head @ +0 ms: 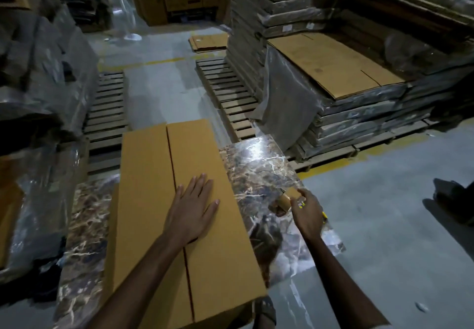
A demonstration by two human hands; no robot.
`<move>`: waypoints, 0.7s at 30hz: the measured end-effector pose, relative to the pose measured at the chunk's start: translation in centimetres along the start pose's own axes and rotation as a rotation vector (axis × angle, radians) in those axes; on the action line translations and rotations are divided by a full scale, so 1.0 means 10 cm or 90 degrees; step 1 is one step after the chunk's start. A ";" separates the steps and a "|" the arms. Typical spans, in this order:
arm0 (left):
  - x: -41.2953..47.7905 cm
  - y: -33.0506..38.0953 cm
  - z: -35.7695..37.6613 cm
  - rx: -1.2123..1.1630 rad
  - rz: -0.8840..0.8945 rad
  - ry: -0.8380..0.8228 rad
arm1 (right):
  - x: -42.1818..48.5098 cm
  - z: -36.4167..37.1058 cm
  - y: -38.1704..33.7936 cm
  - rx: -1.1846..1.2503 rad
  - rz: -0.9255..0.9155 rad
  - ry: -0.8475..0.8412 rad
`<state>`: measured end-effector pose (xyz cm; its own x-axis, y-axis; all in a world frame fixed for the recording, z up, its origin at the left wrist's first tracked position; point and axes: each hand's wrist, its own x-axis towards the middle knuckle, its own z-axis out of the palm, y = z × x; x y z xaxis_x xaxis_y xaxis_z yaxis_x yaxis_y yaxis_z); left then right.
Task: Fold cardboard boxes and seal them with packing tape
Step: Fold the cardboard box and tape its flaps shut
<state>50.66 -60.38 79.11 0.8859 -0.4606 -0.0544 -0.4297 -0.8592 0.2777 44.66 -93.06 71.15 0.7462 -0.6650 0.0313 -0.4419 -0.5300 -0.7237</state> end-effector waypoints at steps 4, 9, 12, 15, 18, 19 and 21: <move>0.46 0.34 -0.01 -0.014 0.036 -0.004 | 0.50 0.01 0.78 -0.234 0.042 -0.177; 0.68 0.48 0.18 -0.012 0.038 0.027 | 0.86 0.16 1.14 -0.413 0.002 -0.344; 0.66 0.46 0.22 -0.105 0.005 0.090 | 0.91 0.28 1.18 -0.470 -0.025 -0.358; 0.66 0.44 0.20 -0.103 -0.003 0.115 | 0.96 0.37 1.19 -0.430 -0.023 -0.313; 0.71 0.52 0.13 -0.064 -0.008 0.100 | 1.01 0.35 1.16 -0.352 -0.027 -0.332; 0.72 0.56 0.10 -0.066 -0.016 0.094 | 1.02 0.33 1.12 -0.342 -0.033 -0.337; 0.74 0.63 0.04 -0.076 -0.022 0.076 | 1.02 0.29 1.04 -0.329 -0.025 -0.326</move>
<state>54.42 -69.32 80.05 0.9173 -0.3955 0.0463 -0.3811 -0.8381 0.3903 49.11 -103.78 61.96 0.8500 -0.3771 -0.3678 -0.4936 -0.8139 -0.3064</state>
